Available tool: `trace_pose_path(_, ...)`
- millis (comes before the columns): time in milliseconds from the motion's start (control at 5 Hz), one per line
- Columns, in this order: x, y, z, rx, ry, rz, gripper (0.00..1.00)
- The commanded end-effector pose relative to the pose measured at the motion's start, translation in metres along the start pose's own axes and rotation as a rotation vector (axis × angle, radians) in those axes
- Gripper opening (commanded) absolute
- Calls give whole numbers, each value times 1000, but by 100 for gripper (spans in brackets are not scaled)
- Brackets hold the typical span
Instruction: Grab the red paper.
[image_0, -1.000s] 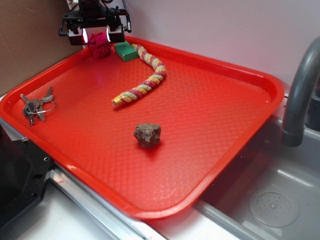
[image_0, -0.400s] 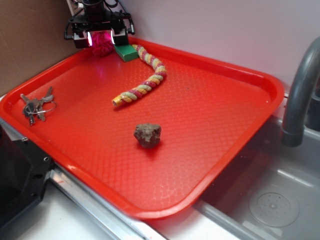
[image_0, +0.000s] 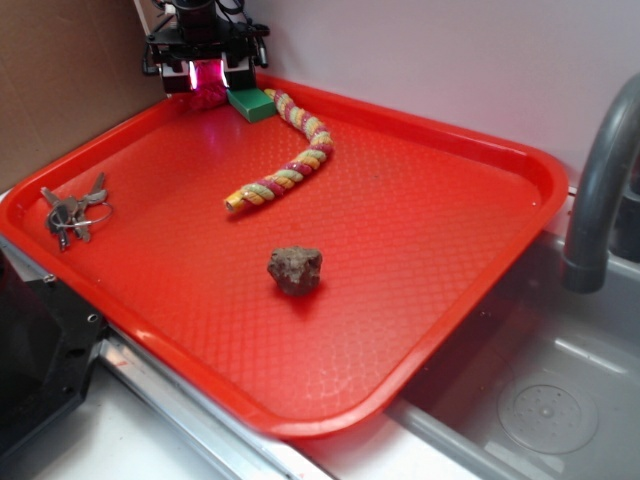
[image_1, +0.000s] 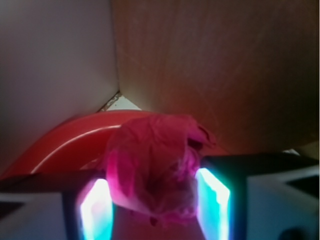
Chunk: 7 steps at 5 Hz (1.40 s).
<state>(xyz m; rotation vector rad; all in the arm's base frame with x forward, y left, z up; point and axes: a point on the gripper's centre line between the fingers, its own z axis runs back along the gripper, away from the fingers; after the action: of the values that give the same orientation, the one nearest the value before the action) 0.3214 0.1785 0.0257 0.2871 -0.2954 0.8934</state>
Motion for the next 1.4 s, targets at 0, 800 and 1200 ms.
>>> trace_pose_path(0, 4, 13, -9, 7, 19, -11, 0)
trace_pose_path(800, -32, 24, 53, -66, 38, -94, 0)
trace_pose_path(1200, -97, 48, 183, -355, 62, -254, 0)
